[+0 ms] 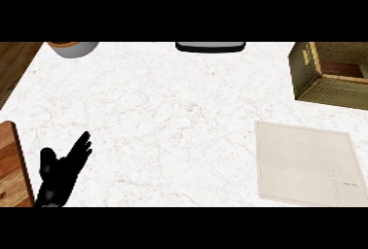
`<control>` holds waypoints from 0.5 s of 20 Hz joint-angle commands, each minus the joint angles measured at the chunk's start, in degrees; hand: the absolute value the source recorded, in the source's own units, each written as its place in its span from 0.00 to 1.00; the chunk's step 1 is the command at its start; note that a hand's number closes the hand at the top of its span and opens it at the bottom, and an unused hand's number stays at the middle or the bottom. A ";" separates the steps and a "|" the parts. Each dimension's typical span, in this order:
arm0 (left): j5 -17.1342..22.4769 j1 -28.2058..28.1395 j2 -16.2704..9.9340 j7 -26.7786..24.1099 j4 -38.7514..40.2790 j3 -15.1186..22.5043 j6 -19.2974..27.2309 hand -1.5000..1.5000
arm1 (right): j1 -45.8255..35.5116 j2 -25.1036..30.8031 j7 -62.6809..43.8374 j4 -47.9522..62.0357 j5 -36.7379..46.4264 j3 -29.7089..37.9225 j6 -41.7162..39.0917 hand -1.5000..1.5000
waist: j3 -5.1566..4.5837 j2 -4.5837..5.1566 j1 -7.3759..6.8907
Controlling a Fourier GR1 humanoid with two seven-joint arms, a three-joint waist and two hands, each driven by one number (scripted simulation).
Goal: Pick the can from the placemat and place it in the basket
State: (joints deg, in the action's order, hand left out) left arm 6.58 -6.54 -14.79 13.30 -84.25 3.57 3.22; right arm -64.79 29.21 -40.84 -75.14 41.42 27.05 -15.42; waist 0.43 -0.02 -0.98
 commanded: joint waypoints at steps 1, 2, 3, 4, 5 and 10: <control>0.00 -1.76 0.21 3.95 0.37 0.90 -0.43 0.50 | -0.55 5.10 7.18 10.49 0.11 1.40 2.37 1.00 | -0.41 0.45 -0.32; 0.08 0.26 -0.14 2.77 3.12 -0.38 -0.65 0.50 | -1.71 6.36 8.70 13.02 0.19 0.82 2.06 1.00 | -0.45 0.50 -0.16; -1.13 -0.28 1.80 1.78 3.50 1.26 0.38 0.50 | -0.18 6.05 10.89 14.61 0.20 1.35 4.18 1.00 | -0.44 0.52 -0.12; -0.20 -2.22 1.21 1.24 3.14 1.12 -1.24 0.50 | -1.61 5.95 10.16 16.14 0.81 0.81 5.03 1.00 | -0.45 0.48 -0.40; -0.80 0.19 0.93 3.66 2.63 0.40 0.22 0.50 | -1.20 4.87 11.11 17.49 1.03 -0.20 5.99 1.00 | -0.44 0.44 -0.21; -0.75 -0.21 0.72 4.30 0.41 0.85 -0.78 0.50 | -1.48 7.45 18.48 29.55 -0.47 4.11 12.49 1.00 | -0.38 0.70 -0.88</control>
State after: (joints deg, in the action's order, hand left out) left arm 6.54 -5.71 -14.45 14.64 -84.35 3.37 2.22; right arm -66.33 34.99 -27.03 -53.59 41.45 29.05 -7.10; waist 0.43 0.22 -1.59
